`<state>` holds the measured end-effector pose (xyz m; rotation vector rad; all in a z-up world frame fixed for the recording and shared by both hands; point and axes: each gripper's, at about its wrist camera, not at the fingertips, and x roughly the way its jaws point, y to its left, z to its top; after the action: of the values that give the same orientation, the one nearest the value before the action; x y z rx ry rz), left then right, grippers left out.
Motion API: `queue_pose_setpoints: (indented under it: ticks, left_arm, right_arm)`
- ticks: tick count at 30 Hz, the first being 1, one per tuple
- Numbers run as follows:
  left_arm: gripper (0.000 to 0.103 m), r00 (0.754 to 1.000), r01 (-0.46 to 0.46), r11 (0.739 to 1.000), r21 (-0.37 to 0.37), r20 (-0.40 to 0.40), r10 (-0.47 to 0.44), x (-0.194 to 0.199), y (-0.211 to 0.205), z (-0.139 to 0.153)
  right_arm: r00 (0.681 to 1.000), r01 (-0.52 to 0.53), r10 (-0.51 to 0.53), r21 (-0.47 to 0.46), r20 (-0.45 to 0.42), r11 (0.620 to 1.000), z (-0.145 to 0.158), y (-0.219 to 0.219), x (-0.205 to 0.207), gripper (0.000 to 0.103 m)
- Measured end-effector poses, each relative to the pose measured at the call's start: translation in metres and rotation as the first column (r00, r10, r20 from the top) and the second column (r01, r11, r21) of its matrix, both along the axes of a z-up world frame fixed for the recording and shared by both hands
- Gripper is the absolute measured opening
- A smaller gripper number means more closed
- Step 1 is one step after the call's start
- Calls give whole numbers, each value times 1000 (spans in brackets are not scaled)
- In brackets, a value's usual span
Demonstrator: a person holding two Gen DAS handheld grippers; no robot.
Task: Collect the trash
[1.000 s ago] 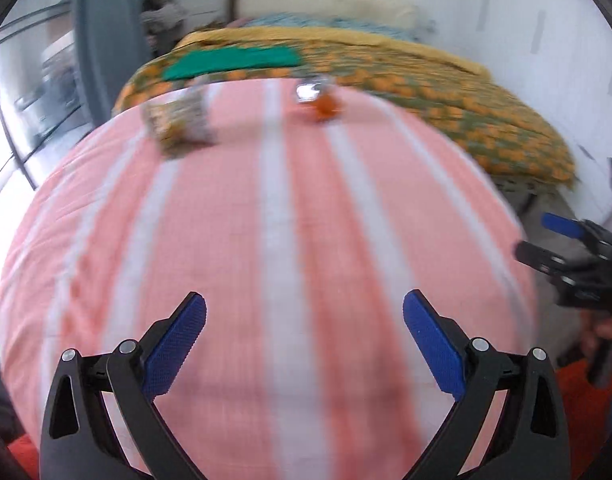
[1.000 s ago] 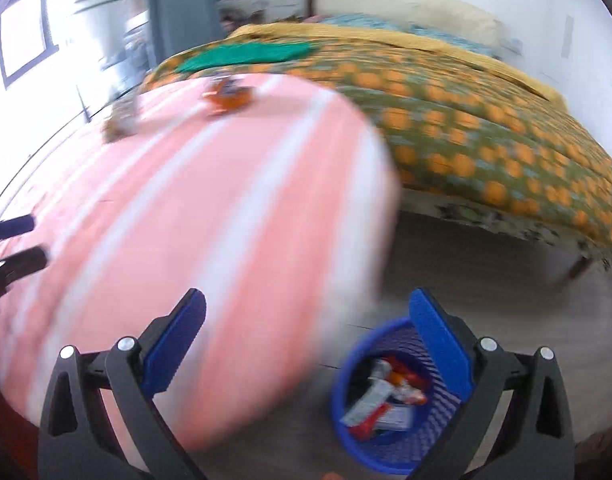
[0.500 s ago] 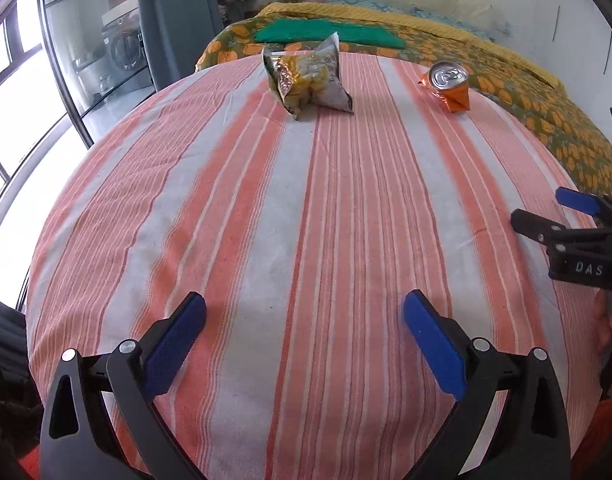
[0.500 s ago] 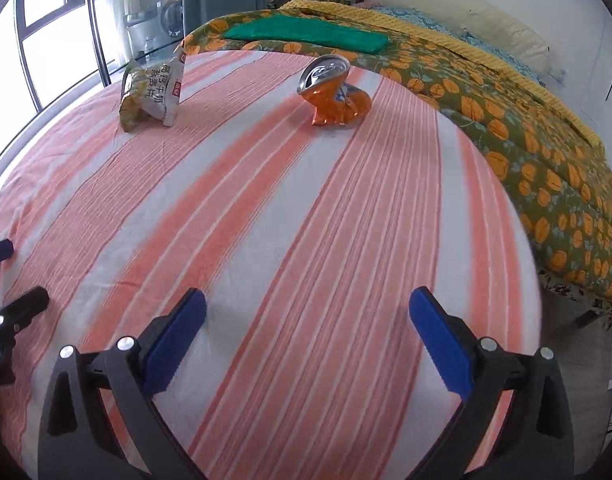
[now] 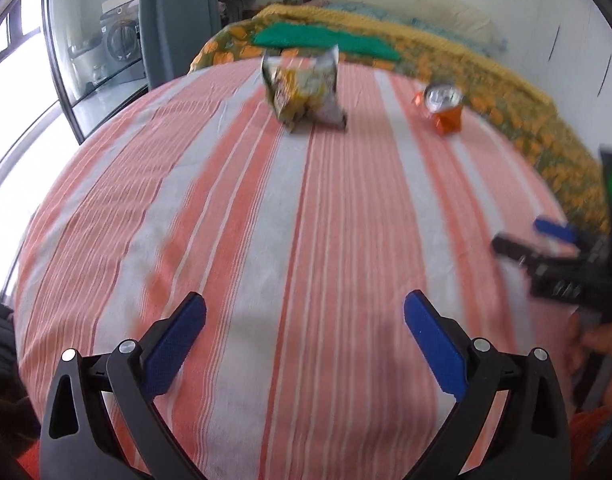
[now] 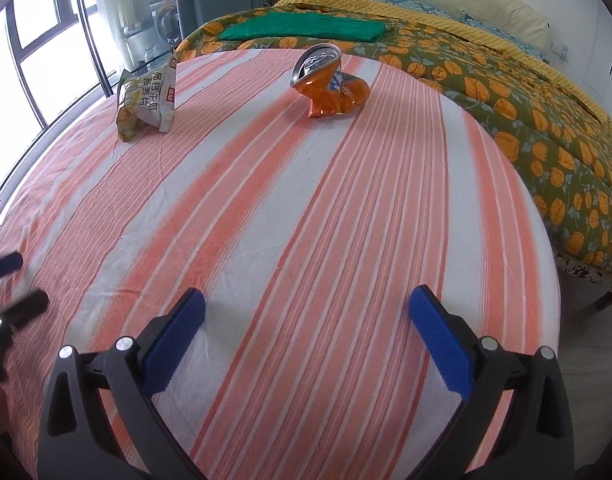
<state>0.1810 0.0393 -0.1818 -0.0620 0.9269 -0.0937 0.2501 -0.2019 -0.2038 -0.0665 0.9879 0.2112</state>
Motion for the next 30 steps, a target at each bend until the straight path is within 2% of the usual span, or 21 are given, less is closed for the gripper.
queue_pose_setpoints:
  ticks: [3,6,8,10,14,18,20,21,23,24,25,27,30]
  left_arm:
    - [98,999,14,1000,5,45,-15,33,-1,16]
    - [98,995,65,996,60,77,-70,84,-11,20]
    - [98,996,13,997,82,91,-21,119,-11,16]
    - [98,995,-15,999,52,101,10,146,-9,12]
    - [98,997,-56,996,63,64,51,191,-17,2]
    - [98,997,-59,986,154,-37,65,217,-27,-20]
    - [98,996,-85,989,124,-28,89,217,-20,-19]
    - [96,994,-103,988,119,-30,108,217,-16,-19]
    - [83,994,-110,989,95,-17,112,214,-10,-18]
    - [65,994,-106,989,107,0,106,210,-10,-16]
    - [57,996,-93,988,126,15,92,206,-9,-14]
    - [51,998,-55,989,140,26,52,194,-7,-10]
    - [49,999,-21,991,132,34,17,162,0,2]
  right_arm:
    - [1000,0,0,1,-1,1000,0,0,0,98]
    - [1000,0,0,2,-1,1000,0,0,0,98]
    - [1000,0,0,3,-1,1000,-1,0,1,98]
    - [1000,0,0,3,-1,1000,-1,0,1,98]
    - [1000,0,0,3,-1,1000,-1,0,1,98]
    - [1000,0,0,3,-1,1000,-1,0,1,98]
    - [1000,0,0,2,-1,1000,-1,0,1,98]
    - [1000,-1,1,2,-1,1000,-1,0,1,98]
    - [1000,-1,1,2,-1,1000,-1,0,1,98]
    - [1000,-1,1,2,-2,1000,0,0,1,98]
    - [1000,-1,1,2,-2,1000,-1,0,1,98]
    - [1000,-1,1,3,-2,1000,0,0,1,98]
    - [1000,-1,1,2,-2,1000,0,0,1,98]
